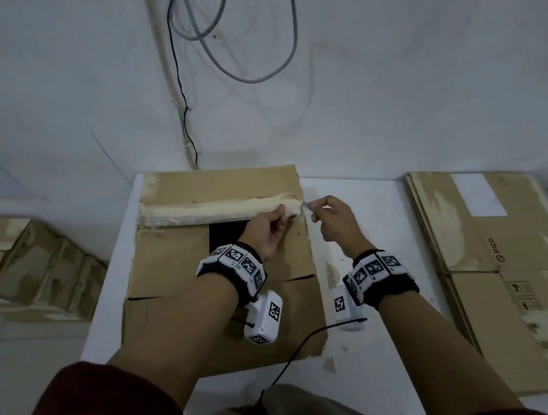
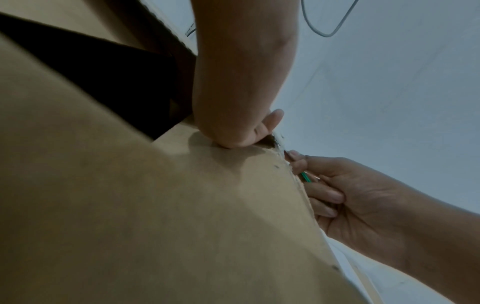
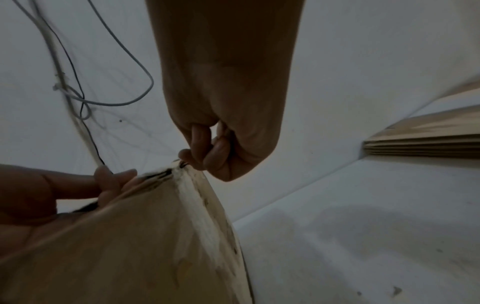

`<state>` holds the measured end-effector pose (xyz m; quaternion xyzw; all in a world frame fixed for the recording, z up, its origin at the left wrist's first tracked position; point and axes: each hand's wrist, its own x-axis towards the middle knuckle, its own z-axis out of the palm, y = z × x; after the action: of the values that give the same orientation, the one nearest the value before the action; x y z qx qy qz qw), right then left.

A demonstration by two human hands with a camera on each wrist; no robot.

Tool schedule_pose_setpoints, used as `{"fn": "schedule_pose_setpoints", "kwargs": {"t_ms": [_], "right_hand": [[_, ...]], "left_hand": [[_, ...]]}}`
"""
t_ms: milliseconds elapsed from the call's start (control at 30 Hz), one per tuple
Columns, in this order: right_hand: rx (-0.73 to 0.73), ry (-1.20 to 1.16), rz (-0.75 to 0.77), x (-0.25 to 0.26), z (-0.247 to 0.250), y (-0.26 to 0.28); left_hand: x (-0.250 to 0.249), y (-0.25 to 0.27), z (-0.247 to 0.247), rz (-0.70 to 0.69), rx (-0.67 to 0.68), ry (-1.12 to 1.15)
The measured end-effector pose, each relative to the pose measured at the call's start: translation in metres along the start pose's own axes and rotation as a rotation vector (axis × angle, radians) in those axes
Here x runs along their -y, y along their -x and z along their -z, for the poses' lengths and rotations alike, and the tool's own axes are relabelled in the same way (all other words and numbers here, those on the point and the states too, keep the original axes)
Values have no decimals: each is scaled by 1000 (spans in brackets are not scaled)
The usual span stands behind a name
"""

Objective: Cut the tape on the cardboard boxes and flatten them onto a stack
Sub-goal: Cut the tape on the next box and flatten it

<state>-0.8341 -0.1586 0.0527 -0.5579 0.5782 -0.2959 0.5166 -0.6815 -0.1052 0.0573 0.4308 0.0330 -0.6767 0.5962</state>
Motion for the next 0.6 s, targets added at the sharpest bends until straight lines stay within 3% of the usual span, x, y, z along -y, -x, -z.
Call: {"fn": "schedule_pose_setpoints", "kwargs": {"t_ms": [200,333,500,600], "right_hand": [[119,96,-4,4,7,2],[121,234,18,9,7,2],[207,220,-24,11,10,10],[90,104,-115,-11,18,19]], "left_hand": [[3,-1,3,-30,-16,-87],[7,-2,2,-37,7,-147],[4,-8,-2,-131,-75,-127],[-4,-7,-7,-165,-44,-160]]}}
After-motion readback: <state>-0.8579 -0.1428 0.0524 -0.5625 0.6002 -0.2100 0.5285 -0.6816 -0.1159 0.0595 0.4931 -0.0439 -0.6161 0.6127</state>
